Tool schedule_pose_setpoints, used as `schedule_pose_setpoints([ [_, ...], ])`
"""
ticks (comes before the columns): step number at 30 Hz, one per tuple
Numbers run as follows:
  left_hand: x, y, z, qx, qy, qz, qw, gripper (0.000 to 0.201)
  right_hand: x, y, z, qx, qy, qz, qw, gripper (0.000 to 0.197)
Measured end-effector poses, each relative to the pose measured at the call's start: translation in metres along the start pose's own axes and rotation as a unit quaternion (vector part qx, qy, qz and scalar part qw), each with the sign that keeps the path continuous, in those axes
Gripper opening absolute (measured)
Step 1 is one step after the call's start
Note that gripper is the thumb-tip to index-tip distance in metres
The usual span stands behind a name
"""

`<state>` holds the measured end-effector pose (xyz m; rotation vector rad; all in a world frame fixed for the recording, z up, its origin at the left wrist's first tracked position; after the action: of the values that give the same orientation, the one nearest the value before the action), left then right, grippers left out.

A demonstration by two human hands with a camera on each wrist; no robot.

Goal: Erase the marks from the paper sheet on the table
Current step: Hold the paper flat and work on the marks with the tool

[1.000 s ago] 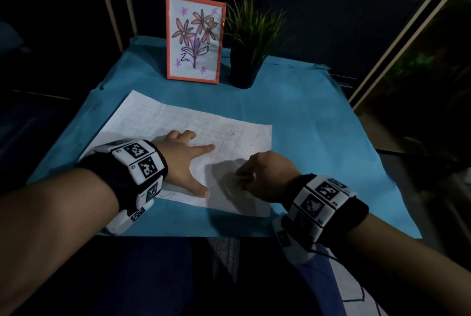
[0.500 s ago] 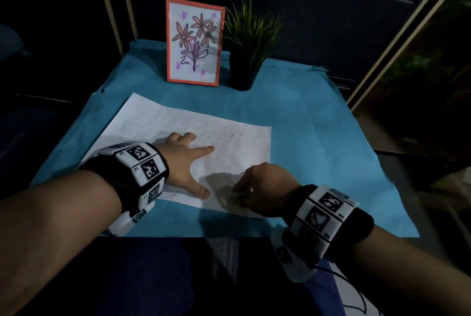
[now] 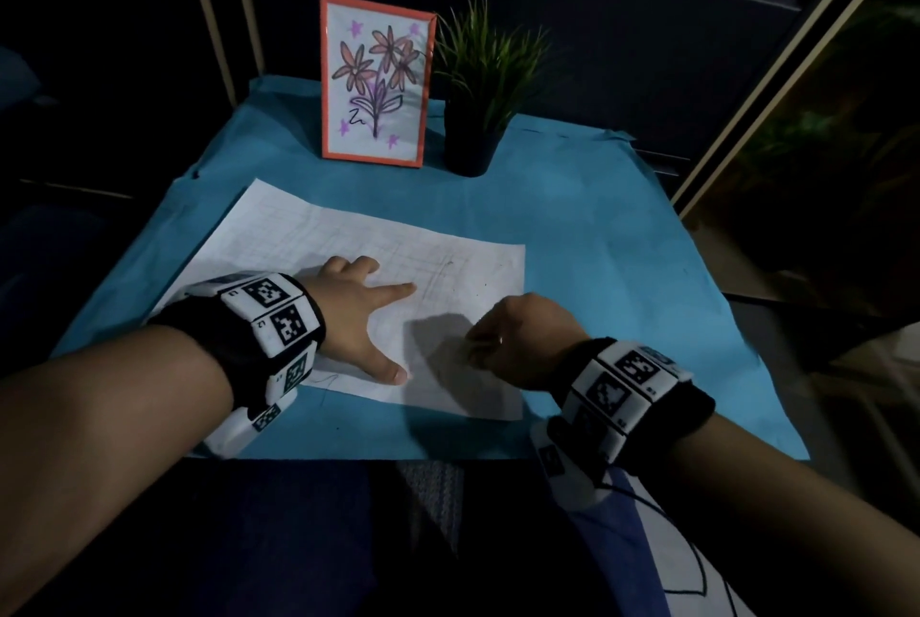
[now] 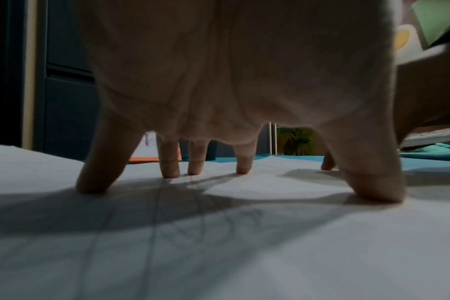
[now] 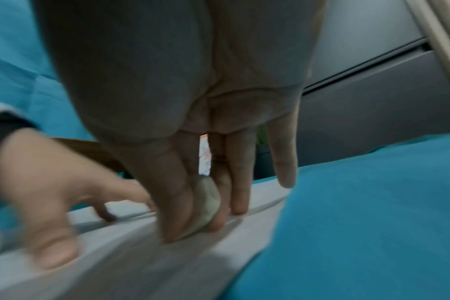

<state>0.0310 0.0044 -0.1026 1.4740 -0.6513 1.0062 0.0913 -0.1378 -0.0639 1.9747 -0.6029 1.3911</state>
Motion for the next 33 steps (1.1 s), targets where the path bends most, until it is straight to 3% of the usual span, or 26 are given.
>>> schedule_pose_setpoints([
  [8, 0.000, 0.000, 0.000, -0.002, -0.001, 0.001, 1.000, 0.109, -0.011, 0.008, -0.005, 0.021, -0.001, -0.034, 0.999, 0.020],
  [11, 0.000, 0.000, 0.000, -0.004, 0.008, 0.002, 1.000, 0.109, 0.007, -0.006, 0.015, -0.021, -0.112, 0.018, 0.993, 0.023],
  [13, 0.000, -0.001, -0.001, -0.005, 0.010, 0.006, 1.000, 0.109, 0.019, -0.014, 0.032, -0.062, -0.241, 0.080, 0.965, 0.024],
  [16, 0.001, -0.002, 0.000, -0.009, 0.016, 0.006, 1.000, 0.108, 0.014, -0.018, 0.042, -0.097, -0.414, 0.052, 0.904, 0.025],
  [17, 0.002, -0.002, 0.000, -0.011, 0.016, 0.007, 1.000, 0.108, 0.012, -0.020, 0.043, -0.096, -0.428, 0.043, 0.898, 0.025],
  [21, 0.009, -0.001, 0.001, -0.018, 0.024, 0.014, 0.999, 0.097, 0.027, -0.032, 0.045, -0.057, -0.219, 0.101, 0.969, 0.018],
  [27, 0.033, -0.019, 0.010, -0.036, 0.043, 0.042, 0.998, 0.061, 0.021, -0.049, 0.042, -0.051, -0.126, 0.081, 0.987, 0.019],
  [33, 0.047, -0.038, 0.019, -0.033, -0.027, 0.035, 0.998, 0.105, 0.036, -0.074, 0.040, -0.053, -0.103, 0.104, 0.988, 0.020],
])
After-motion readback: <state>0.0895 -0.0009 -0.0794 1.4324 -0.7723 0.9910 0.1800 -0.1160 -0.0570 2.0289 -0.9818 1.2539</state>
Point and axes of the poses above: each hand's wrist, its own y-axis away from the middle knuckle, its own x-axis out of the back of the hand, z = x × y, the point moved 10 cm from there along -y, towards the middle knuckle, and after that the axes turned 4 degrees about z, right-handed, at the moved point
